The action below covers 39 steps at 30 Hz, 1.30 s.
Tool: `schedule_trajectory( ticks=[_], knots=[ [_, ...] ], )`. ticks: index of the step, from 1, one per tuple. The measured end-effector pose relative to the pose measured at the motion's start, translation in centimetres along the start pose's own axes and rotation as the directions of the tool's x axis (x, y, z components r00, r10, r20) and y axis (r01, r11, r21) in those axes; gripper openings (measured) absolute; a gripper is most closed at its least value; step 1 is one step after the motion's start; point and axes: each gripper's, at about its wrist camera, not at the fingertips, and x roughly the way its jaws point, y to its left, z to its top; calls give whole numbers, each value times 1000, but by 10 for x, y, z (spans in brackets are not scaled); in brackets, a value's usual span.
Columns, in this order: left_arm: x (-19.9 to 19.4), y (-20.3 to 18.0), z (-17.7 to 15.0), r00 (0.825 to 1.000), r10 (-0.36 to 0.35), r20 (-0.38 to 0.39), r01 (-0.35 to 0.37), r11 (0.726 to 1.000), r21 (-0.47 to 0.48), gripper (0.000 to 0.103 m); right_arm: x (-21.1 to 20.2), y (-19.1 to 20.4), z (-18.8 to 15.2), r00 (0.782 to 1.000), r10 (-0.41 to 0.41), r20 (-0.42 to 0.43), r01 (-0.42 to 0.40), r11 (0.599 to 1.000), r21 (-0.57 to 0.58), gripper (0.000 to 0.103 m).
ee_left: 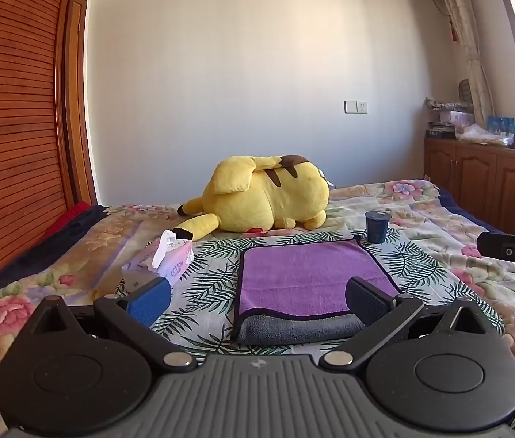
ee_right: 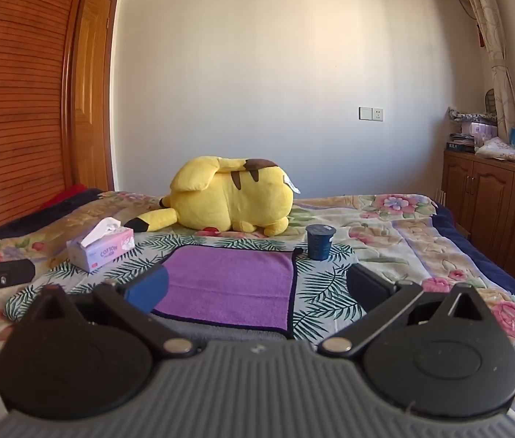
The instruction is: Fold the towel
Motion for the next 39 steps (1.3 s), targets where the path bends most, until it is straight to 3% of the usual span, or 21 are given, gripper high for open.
schedule_trajectory(
  ticks=[29, 39],
  knots=[
    [9, 0, -13, 1000, 2, -13, -2, 1000, 6, 87, 6, 0, 0, 1000, 1, -9, -1, 1000, 10, 103],
    [29, -3, -9, 996, -16, -92, 17, 1000, 14, 87, 22, -5, 1, 999, -5, -54, 6, 1000, 23, 103]
  ],
)
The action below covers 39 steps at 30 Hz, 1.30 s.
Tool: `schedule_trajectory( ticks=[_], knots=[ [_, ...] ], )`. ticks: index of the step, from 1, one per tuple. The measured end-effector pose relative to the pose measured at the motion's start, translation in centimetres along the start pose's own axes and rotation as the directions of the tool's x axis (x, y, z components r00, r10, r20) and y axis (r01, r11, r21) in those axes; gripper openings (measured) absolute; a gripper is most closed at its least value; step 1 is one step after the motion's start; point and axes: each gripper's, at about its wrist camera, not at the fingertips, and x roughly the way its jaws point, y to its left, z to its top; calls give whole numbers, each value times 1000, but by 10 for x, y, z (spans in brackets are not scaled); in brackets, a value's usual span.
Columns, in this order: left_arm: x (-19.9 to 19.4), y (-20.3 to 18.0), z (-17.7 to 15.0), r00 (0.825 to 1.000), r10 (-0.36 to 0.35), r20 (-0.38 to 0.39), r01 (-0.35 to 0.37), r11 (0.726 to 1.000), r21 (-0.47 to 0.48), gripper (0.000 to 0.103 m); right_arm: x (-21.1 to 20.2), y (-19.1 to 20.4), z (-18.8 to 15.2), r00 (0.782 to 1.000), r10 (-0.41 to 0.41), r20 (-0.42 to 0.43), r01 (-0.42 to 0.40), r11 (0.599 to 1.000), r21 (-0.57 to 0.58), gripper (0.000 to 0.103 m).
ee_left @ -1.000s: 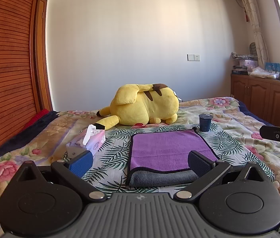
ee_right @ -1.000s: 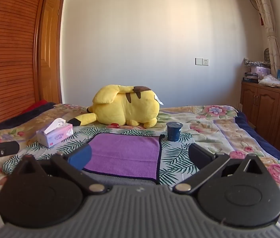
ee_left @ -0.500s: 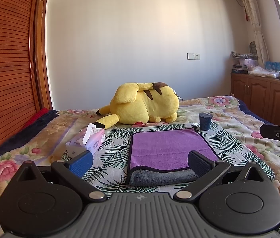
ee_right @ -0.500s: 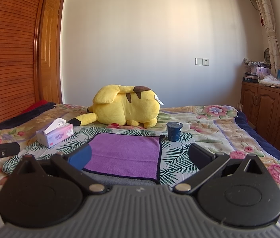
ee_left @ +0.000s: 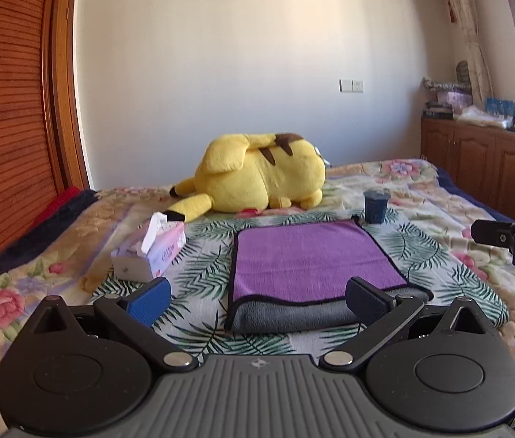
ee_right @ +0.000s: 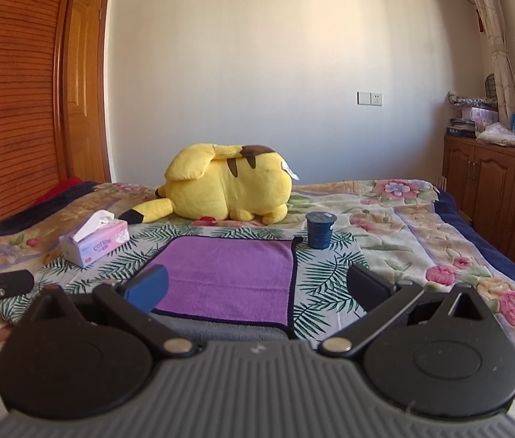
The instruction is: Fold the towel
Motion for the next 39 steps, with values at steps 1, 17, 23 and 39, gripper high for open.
schedule_trajectory(
  ticks=[1, 17, 23, 39],
  knots=[
    [3, 0, -1, 1000, -2, -12, 2, 1000, 1, 87, 4, -1, -1, 1000, -3, -10, 3, 1000, 2, 103],
    [38, 1, 1, 988, -72, -138, 76, 997, 27, 87, 42, -6, -1, 993, 3, -118, -6, 1000, -23, 103],
    [51, 11, 5, 984, -81, -156, 82, 997, 3, 86, 58, -5, -3, 987, 11, -161, -20, 998, -60, 103],
    [98, 31, 5, 975, -86, -205, 88, 996, 3, 74, 106, -4, -15, 938, 74, -338, -119, 986, -116, 94]
  ],
)
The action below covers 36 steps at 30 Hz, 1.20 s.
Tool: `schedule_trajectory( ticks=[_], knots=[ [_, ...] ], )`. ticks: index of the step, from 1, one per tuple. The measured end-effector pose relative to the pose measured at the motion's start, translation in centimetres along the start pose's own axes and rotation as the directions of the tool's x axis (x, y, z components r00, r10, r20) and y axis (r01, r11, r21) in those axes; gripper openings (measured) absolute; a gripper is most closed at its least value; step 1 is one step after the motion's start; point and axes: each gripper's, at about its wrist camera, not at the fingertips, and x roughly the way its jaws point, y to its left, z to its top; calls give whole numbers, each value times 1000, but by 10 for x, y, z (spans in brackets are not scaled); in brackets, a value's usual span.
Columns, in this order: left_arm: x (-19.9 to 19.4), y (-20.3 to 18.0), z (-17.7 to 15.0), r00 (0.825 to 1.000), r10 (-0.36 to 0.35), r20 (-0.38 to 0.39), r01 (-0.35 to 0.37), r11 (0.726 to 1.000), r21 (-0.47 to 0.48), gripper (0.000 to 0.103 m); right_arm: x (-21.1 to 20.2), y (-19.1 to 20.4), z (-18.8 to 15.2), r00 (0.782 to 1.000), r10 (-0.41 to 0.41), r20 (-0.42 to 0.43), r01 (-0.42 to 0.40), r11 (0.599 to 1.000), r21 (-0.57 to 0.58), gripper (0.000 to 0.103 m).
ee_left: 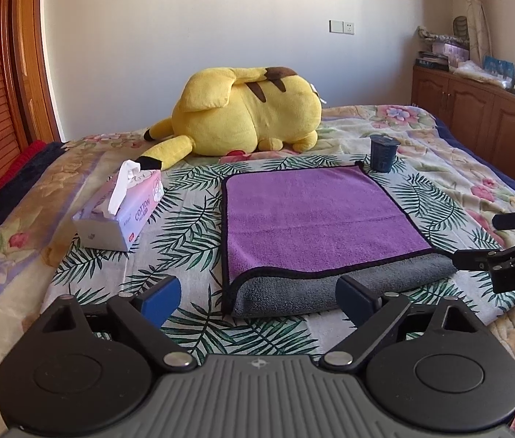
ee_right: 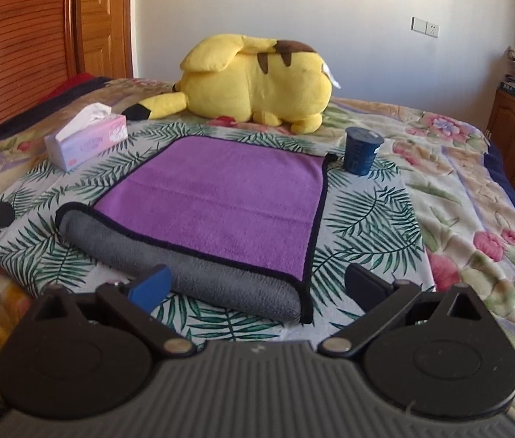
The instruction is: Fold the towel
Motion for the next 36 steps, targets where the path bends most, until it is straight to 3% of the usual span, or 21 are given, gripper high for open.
schedule_trajectory(
  ticks=[2, 4, 8, 18, 36],
  knots=[
    [7, 3, 1, 1000, -3, -8, 3, 1000, 0, 71, 6, -3, 0, 1000, 13, -26, -13, 1000, 3, 86],
    [14, 5, 1, 1000, -6, -18, 6, 1000, 0, 69, 11, -5, 1, 999, 17, -45, -17, 1000, 7, 86],
    [27, 11, 3, 999, -23, -28, 23, 1000, -1, 51, 22, -9, 1, 997, 27, -73, -26, 1000, 13, 82],
    [58, 18, 7, 998, -30, -56, 31, 999, 8, 43, 47, -28, 3, 992, 31, -125, -23, 998, 64, 66],
    [104, 38, 3, 984, -97, -149, 90, 995, -53, 19, 74, -45, 1, 979, 52, -198, -32, 994, 102, 59]
  ],
)
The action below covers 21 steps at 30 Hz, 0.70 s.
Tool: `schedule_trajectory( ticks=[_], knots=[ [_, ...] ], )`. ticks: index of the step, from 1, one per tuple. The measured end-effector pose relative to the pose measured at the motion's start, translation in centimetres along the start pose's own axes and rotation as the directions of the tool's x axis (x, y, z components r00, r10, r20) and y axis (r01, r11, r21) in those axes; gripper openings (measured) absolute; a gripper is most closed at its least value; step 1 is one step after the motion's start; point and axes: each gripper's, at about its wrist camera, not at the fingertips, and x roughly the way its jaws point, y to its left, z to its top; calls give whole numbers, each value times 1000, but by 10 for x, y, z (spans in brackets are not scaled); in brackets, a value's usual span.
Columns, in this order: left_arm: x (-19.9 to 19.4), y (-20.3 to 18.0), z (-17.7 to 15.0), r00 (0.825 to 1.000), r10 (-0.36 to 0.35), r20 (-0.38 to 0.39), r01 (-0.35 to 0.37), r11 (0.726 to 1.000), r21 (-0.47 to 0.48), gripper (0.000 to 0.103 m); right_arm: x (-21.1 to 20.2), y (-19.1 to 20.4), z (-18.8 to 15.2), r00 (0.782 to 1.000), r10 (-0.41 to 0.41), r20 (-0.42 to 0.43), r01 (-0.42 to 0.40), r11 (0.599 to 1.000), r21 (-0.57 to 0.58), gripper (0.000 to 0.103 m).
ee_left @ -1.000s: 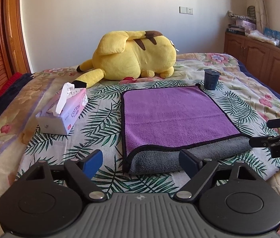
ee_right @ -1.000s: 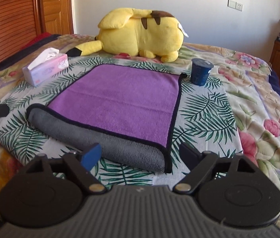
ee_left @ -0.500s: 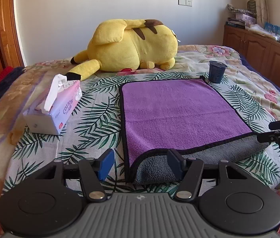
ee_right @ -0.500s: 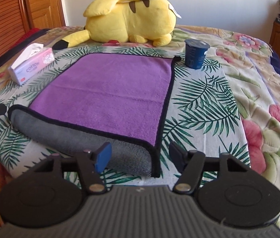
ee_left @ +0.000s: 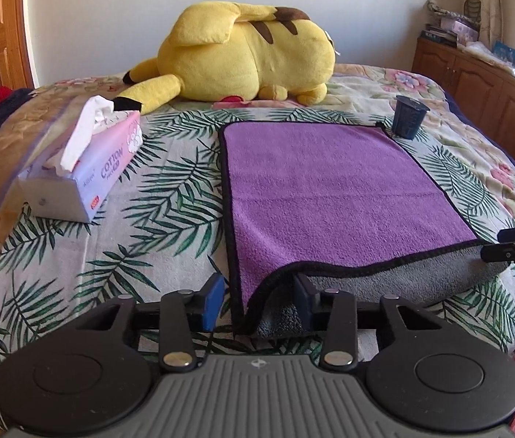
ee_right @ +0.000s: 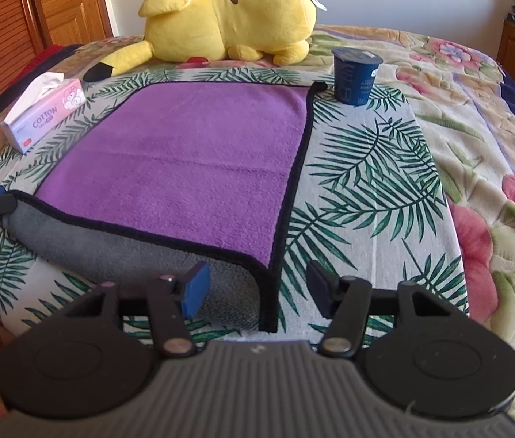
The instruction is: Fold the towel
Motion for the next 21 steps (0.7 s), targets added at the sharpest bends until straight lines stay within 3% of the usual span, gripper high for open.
schedule_trajectory(
  ticks=[8, 21],
  knots=[
    [7, -2, -5, 999, -17, -37, 18, 1000, 7, 15, 3, -3, 0, 998, 44, -44, -43, 999, 15, 53],
    [11, -5, -11, 998, -28, -53, 29, 999, 23, 5, 0, -1, 2, 995, 79, -54, -79, 997, -4, 35]
  ],
)
